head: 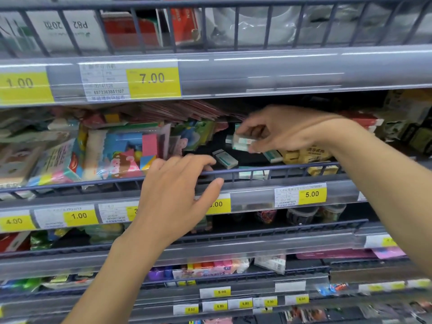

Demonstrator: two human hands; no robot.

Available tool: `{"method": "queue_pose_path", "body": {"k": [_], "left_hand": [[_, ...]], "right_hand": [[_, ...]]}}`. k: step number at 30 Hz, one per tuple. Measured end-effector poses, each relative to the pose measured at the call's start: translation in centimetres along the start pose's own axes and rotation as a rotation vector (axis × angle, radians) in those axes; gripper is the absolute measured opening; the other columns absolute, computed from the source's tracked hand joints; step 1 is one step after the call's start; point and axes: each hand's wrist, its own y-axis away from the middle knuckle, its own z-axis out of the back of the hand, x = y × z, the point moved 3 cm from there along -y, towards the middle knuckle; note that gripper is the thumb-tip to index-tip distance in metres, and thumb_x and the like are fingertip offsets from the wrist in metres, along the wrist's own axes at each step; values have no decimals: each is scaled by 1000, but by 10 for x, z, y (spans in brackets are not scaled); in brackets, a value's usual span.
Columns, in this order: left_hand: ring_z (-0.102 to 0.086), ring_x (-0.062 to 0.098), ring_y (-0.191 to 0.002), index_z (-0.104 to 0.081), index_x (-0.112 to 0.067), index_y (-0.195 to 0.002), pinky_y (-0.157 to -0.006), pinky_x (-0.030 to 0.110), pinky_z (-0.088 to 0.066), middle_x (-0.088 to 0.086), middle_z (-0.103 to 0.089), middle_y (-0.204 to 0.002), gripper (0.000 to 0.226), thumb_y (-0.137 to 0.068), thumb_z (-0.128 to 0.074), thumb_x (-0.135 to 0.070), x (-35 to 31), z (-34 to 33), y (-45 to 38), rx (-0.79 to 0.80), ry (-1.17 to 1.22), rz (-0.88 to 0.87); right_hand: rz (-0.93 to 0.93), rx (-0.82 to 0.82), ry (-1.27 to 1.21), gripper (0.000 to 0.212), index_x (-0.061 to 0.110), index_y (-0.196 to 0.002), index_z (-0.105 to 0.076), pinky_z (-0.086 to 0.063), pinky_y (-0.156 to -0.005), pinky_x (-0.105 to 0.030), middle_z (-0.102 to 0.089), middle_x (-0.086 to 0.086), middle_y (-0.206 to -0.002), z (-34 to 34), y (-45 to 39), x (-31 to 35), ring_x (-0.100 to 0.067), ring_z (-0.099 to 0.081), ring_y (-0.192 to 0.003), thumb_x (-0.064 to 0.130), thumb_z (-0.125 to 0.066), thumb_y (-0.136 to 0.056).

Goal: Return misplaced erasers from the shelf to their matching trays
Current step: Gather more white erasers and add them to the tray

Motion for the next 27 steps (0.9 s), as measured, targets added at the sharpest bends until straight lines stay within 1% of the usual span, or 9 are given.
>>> {"method": "queue_pose_path", "body": {"k": [3,6,10,13,16,20,22,24,27], "left_hand": [[-62,0,-97,-56,-35,-124,-86,31,-47,-25,-67,-104,45,-93,-49,-67,-4,5,-6,-58,312,150],[-63,-4,-86,-57,-38,-114,-65,12,-44,-22,-70,-95,54,-82,-50,-81,-8,9,-22,-32,480,290],[-71,7,-78,-64,-33,-112,-68,33,-55,-10,-74,-83,43,-87,-57,-68,-15,12,-43,70,476,293],[-69,8,-70,-70,-28,-101,-66,32,-52,-6,-74,-73,18,-95,-68,-45,-8,11,-47,65,530,277],[-69,8,-70,-72,-35,-100,-68,31,-55,-15,-75,-77,10,-94,-68,-42,2,10,-46,67,616,293],[-75,19,-70,-66,-34,-105,-76,39,-60,-14,-78,-83,14,-92,-71,-34,16,6,-45,33,806,431],[-77,30,-79,-62,-17,-115,-72,46,-61,-8,-79,-87,32,-88,-66,-34,18,6,-46,29,914,513],[-74,27,-77,-61,-6,-115,-57,37,-56,-1,-80,-87,29,-94,-61,-25,20,3,-49,35,970,549],[-62,17,-65,-58,-11,-111,-54,32,-49,-1,-78,-80,17,-96,-57,-21,18,2,-51,23,991,559]], "right_hand": [[97,-141,-128,36,48,-120,-61,-37,-73,0,-63,19,-116,4,10,12,7,-57,-89,36,-72,-88],[340,-284,-119,37,23,-124,-68,-39,-86,-6,-65,5,-114,-2,24,38,-1,-56,-97,19,-73,-88],[472,-342,-178,42,17,-120,-72,-49,-94,-29,-68,6,-111,-12,31,57,-6,-62,-106,2,-70,-81],[467,-352,-175,40,18,-121,-71,-49,-96,-31,-64,7,-115,-15,30,57,-6,-60,-111,6,-70,-83],[407,-363,-220,43,23,-126,-64,-45,-90,-12,-61,12,-116,-14,25,45,3,-57,-107,13,-75,-85],[37,-313,-414,30,28,-113,-64,-46,-70,-12,-65,15,-94,-16,4,20,-9,-62,-82,15,-71,-86],[-77,-234,-262,25,29,-110,-65,-46,-68,-15,-65,18,-90,-20,-8,16,-7,-63,-81,32,-73,-86],[-98,-135,-128,36,28,-112,-66,-52,-73,-24,-67,13,-95,-26,-17,19,-11,-64,-87,50,-72,-84],[-113,-32,-73,52,21,-118,-64,-53,-78,-30,-67,5,-104,-38,-31,27,-17,-64,-92,56,-73,-80]]}}
